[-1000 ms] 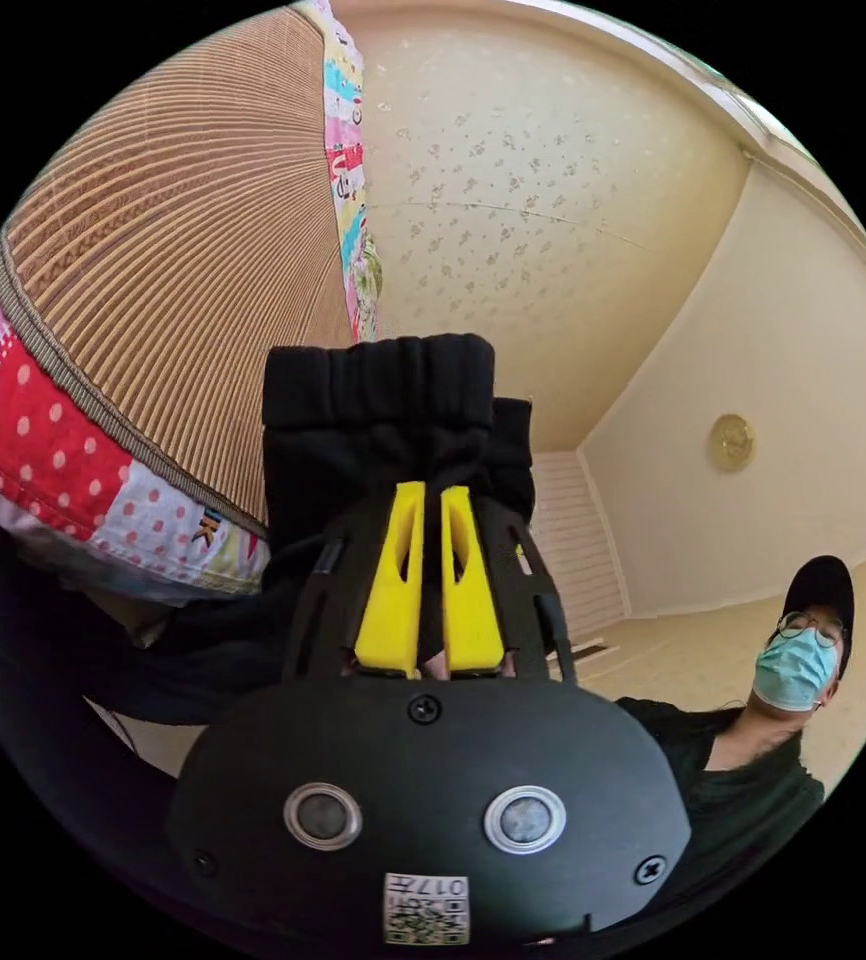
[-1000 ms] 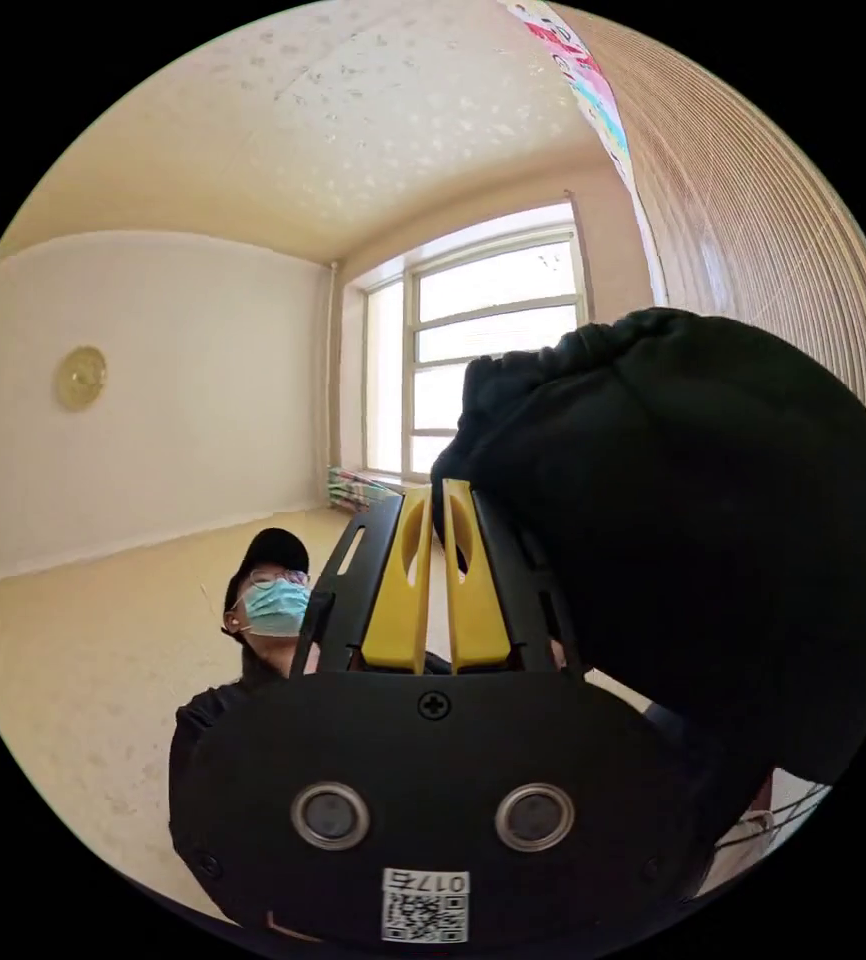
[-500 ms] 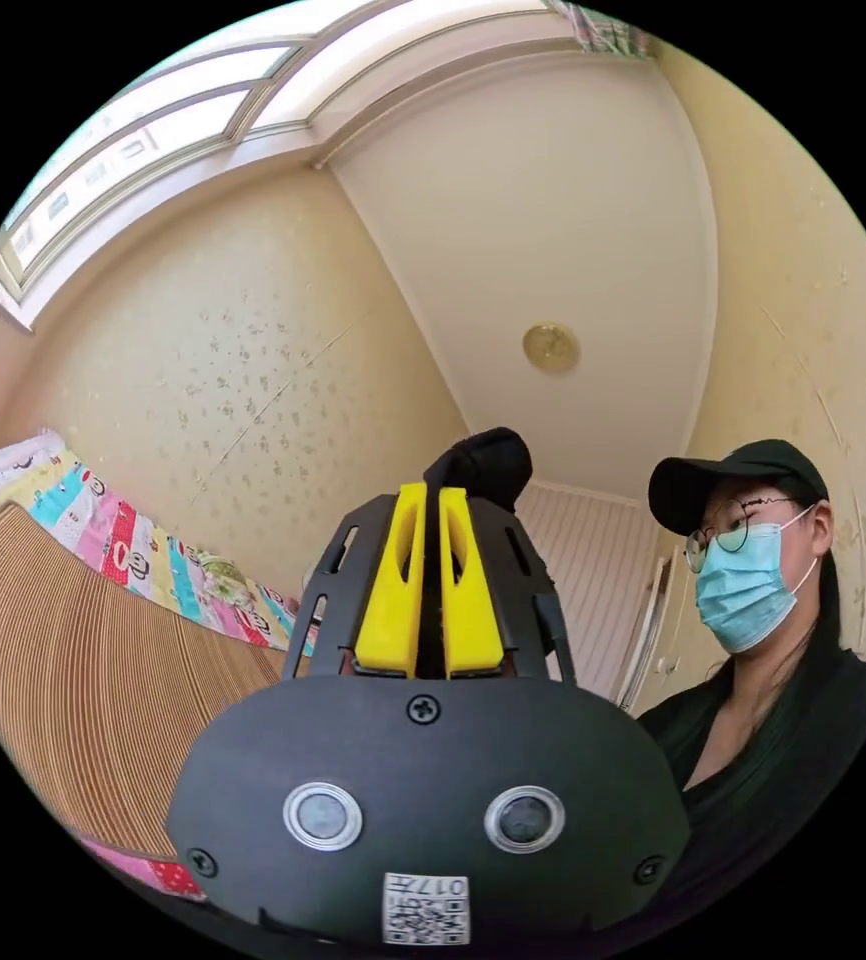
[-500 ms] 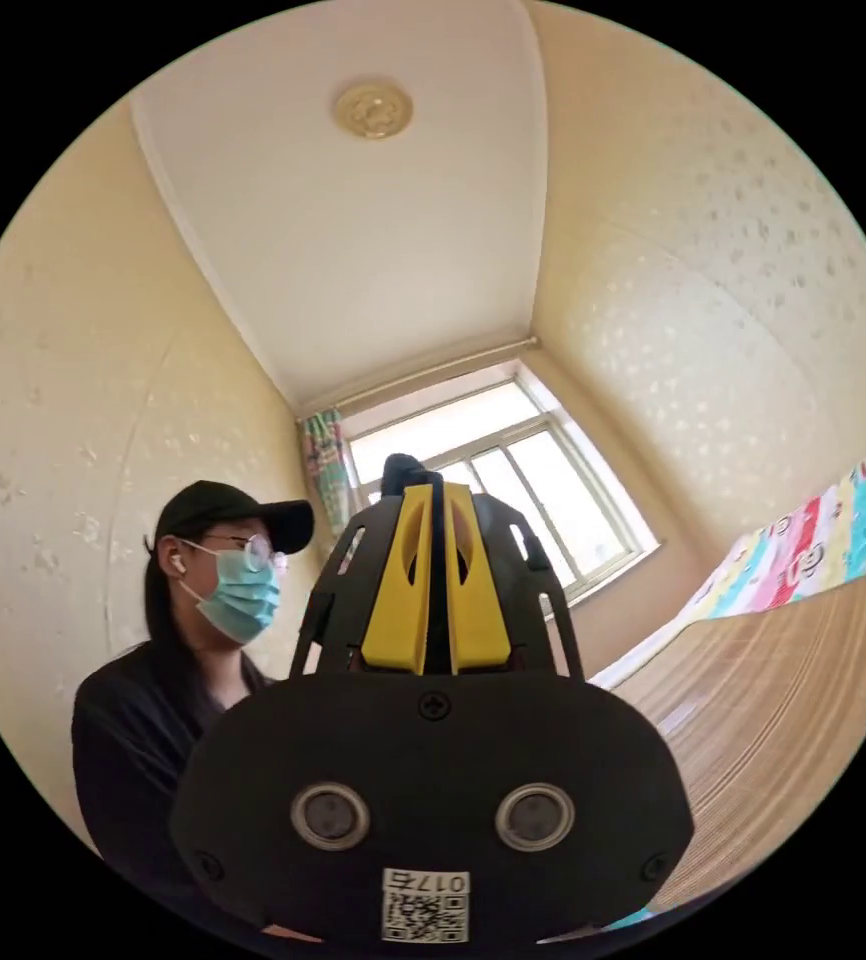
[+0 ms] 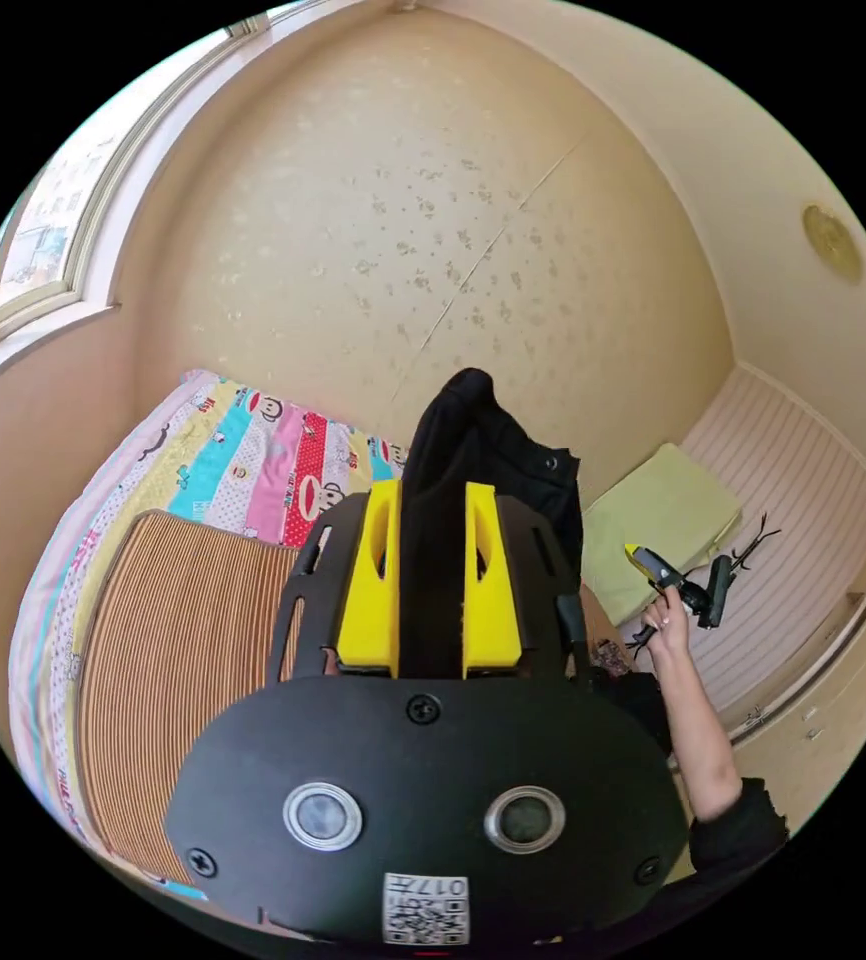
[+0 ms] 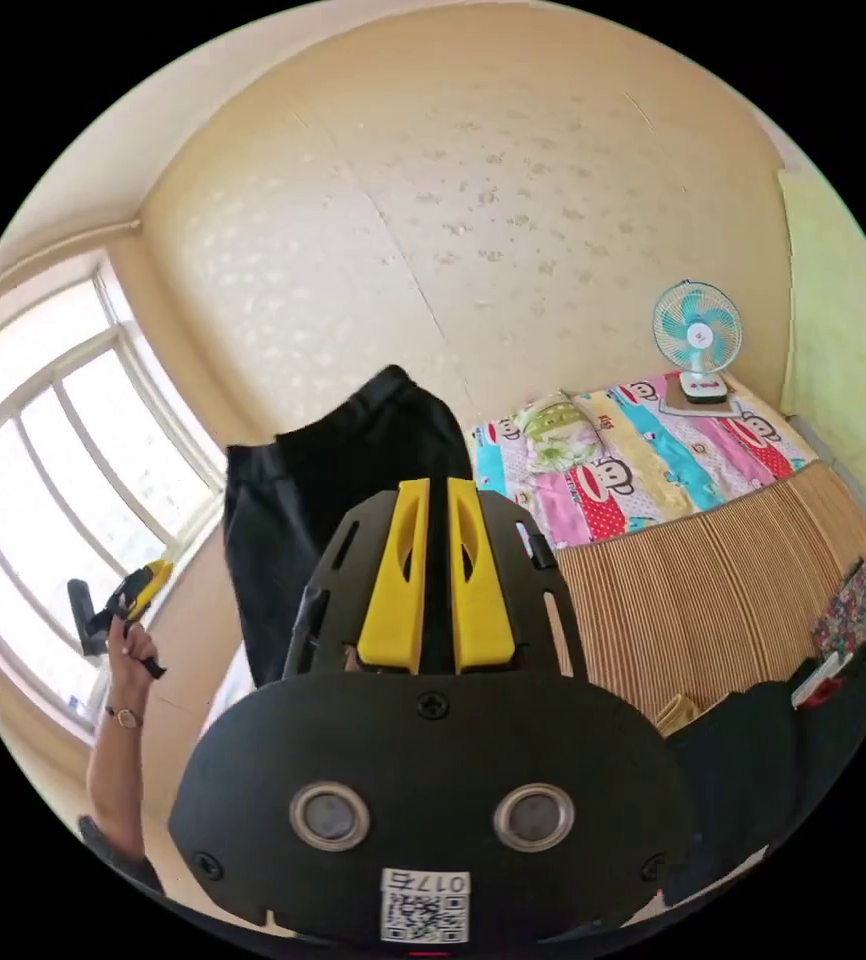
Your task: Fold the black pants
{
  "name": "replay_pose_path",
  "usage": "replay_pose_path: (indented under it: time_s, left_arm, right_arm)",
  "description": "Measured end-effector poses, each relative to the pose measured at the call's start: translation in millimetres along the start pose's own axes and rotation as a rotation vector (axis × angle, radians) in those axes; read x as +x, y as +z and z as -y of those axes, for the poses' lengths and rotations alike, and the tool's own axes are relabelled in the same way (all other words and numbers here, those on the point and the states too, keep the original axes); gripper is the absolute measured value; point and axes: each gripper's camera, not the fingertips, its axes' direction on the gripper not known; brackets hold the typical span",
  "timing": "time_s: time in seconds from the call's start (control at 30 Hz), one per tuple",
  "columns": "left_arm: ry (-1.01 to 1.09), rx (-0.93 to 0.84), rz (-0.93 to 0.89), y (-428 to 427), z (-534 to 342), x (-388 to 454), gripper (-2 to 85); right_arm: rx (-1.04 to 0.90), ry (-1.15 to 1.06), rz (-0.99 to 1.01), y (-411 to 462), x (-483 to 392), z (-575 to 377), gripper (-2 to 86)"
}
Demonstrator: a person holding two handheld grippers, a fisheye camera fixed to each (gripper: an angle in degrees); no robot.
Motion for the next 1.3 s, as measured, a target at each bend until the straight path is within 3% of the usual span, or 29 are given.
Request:
replay_pose_path:
  time_s: [0.1, 0.23, 0.3, 0.43, 0.53, 0.63, 0.73, 0.8, 0.83, 0.87, 0.97, 1.0, 1.07, 1.17, 1.3]
  left_arm:
    - [-0.016, -0.275, 0.059, 74.9, -101.5, -68.6, 11.4]
    - [-0.089, -0.585, 0.059, 129.0, -267.6, -143.5, 11.6]
    - [-0.093, -0.616, 0.031, 124.4, -323.0, -151.3, 11.6]
    - [-0.173, -0.517, -0.048, 92.4, -411.9, -134.6, 12.4]
    - [-0.194, -0.425, -0.062, 76.4, -451.5, -96.8, 15.8]
    - [-0.085, -0.384, -0.009, 69.7, -471.5, -48.8, 15.7]
    - [0.056, -0.326, 0.129, 65.4, -483.5, -17.1, 12.6]
    - [0.059, -0.378, 0.184, 75.3, -490.1, -19.0, 12.4]
    - [0.027, -0.494, 0.195, 91.8, -497.1, -29.7, 11.9]
    - [-0.007, -0.581, 0.203, 102.4, -502.8, -37.8, 11.3]
    - [0.006, -0.578, 0.244, 101.0, -513.0, -47.8, 6.8]
    - [0.024, -0.601, 0.246, 103.0, -515.7, -48.7, 6.3]
    - [0.003, -0.621, 0.247, 104.2, -519.4, -52.2, 5.5]
    - [-0.006, -0.684, 0.248, 111.2, -529.1, -58.5, 2.5]
    - [-0.101, -0.788, 0.152, 101.4, -550.4, -71.4, 0.8]
  right_arm:
    - [-0.203, -0.213, -0.039, 67.5, -3.7, -111.3, 4.6]
    - [-0.445, -0.269, -0.167, 110.7, 21.2, -258.7, 6.7]
    - [-0.528, -0.211, -0.197, 97.1, 41.0, -331.6, 9.0]
    - [-0.547, 0.004, -0.121, 46.5, 59.9, -405.6, 13.4]
    - [-0.587, 0.124, -0.016, 19.5, 53.9, -450.7, 16.5]
    - [-0.585, 0.002, -0.143, 5.3, 29.0, -471.2, 14.9]
    - [-0.651, -0.060, -0.258, -0.6, 22.3, -459.3, 7.3]
    - [-0.545, 0.023, -0.117, -37.1, 38.4, -435.9, 4.0]
    - [-0.510, 0.056, -0.055, -48.6, 45.7, -430.5, 3.7]
    - [-0.425, 0.149, 0.084, -74.2, 66.4, -422.5, 3.3]
    - [-0.188, 0.545, 0.440, -127.6, 158.5, -438.7, 2.5]
    - [-0.076, 0.719, 0.498, -143.2, 198.9, -464.2, 2.2]
    - [-0.019, 0.858, 0.445, -158.4, 240.6, -500.3, 1.8]
    - [-0.259, 0.779, 0.281, -155.7, 251.7, -516.8, 1.5]
    - [-0.369, 0.558, 0.220, -171.9, 211.1, -512.6, 1.1]
